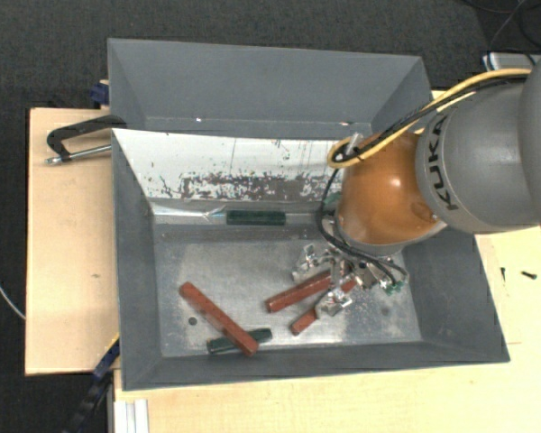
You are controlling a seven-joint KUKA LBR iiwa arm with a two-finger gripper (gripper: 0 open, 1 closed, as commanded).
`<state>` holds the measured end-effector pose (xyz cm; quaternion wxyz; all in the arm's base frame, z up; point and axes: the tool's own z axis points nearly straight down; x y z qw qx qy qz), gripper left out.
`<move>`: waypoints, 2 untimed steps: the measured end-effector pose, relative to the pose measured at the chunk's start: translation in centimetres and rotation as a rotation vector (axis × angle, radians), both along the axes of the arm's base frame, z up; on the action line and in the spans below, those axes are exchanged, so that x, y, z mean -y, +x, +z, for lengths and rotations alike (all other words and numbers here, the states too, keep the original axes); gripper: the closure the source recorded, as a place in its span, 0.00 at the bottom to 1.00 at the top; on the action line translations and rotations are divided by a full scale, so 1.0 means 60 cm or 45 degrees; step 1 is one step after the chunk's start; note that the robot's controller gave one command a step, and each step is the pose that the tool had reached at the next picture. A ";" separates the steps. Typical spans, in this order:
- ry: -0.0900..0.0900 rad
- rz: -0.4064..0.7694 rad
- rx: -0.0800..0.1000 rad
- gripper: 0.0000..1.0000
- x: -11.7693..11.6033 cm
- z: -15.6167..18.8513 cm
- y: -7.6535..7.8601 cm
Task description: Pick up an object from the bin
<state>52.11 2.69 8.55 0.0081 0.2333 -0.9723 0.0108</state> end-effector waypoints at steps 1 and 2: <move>0.002 0.001 0.004 1.00 -0.001 -0.001 0.001; 0.005 0.000 0.001 1.00 -0.001 0.005 -0.002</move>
Offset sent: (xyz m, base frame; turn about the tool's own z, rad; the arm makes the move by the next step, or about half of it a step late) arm -0.0001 0.0000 0.0716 -0.0002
